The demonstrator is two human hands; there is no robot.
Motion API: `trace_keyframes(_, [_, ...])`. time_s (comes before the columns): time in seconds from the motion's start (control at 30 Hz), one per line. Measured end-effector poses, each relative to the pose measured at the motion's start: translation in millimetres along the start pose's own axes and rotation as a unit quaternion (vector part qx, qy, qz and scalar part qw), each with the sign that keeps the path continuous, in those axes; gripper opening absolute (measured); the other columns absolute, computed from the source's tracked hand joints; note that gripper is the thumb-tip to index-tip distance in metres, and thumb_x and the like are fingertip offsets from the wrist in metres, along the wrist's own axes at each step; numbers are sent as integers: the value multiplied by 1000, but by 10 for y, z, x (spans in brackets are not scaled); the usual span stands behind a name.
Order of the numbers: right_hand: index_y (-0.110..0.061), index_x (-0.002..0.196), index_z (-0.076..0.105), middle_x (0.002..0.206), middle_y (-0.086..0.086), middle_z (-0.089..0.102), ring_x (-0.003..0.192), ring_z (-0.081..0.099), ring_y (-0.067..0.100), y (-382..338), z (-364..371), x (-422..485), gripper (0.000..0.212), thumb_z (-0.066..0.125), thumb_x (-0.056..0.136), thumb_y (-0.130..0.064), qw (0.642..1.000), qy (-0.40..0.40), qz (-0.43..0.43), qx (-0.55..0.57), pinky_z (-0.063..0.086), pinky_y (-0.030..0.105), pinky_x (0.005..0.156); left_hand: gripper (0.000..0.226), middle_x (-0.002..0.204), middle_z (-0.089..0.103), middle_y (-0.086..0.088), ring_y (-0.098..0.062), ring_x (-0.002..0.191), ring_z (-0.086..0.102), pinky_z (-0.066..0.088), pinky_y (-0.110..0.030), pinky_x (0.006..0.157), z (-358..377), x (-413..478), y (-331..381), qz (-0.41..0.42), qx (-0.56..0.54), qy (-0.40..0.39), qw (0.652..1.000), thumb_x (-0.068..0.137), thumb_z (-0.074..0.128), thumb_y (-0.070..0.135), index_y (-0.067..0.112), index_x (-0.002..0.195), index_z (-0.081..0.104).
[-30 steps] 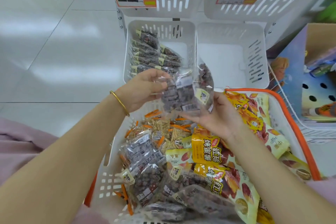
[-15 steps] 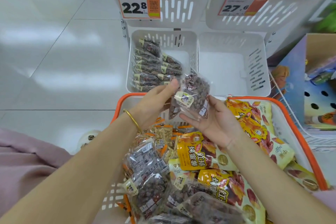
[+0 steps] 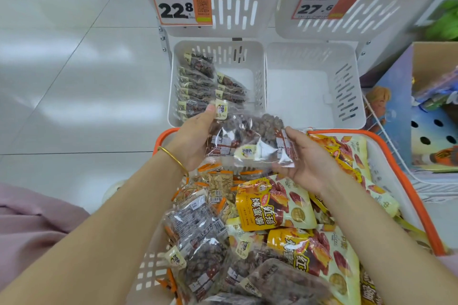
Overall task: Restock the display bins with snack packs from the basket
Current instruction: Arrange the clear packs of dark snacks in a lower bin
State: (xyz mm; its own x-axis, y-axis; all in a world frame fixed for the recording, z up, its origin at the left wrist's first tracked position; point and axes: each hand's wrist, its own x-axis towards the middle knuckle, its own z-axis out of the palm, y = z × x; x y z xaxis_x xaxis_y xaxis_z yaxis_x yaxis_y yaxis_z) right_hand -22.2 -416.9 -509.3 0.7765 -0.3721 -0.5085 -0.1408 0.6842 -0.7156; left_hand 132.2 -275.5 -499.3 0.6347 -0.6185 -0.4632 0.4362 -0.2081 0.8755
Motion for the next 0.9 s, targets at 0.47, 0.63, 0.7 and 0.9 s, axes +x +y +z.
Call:
trace_keyframes(0.47, [-11, 95, 66, 82, -1, 70, 67, 66, 11, -262, -52, -79, 20, 62, 81, 2, 970, -50, -105, -215, 55, 25, 48, 40, 72, 63, 9, -2, 56, 59, 50, -20, 57, 26, 3, 16, -24, 15, -86, 996, 101, 30, 41, 17, 110, 61])
trace_keyframes(0.63, [-22, 79, 67, 84, -6, 61, 75, 52, 17, -311, 57, 48, 13, 75, 77, -12, 905, 38, -218, -364, 46, 26, 62, 56, 117, 63, 2, -11, 110, 56, 36, -36, 106, 125, -82, -14, -19, 100, -169, 980, 83, 52, 60, 17, 119, 55])
trace_keyframes(0.7, [-23, 76, 67, 89, -3, 59, 82, 53, 20, -337, 121, 93, 13, 77, 75, -15, 896, 52, -238, -372, 48, 35, 72, 62, 123, 62, -8, -20, 112, 59, 46, -39, 99, 163, -77, -17, -8, 74, -172, 982, 76, 71, 44, 8, 124, 53])
trace_keyframes(0.9, [-15, 76, 61, 73, -1, 58, 60, 55, 10, -326, 147, 122, 13, 66, 86, -11, 929, 157, -250, -225, 49, 22, 49, 64, 125, 61, -13, -26, 116, 58, 45, -40, 100, 127, 16, -11, 30, 15, -111, 993, 81, 63, 44, 2, 128, 50])
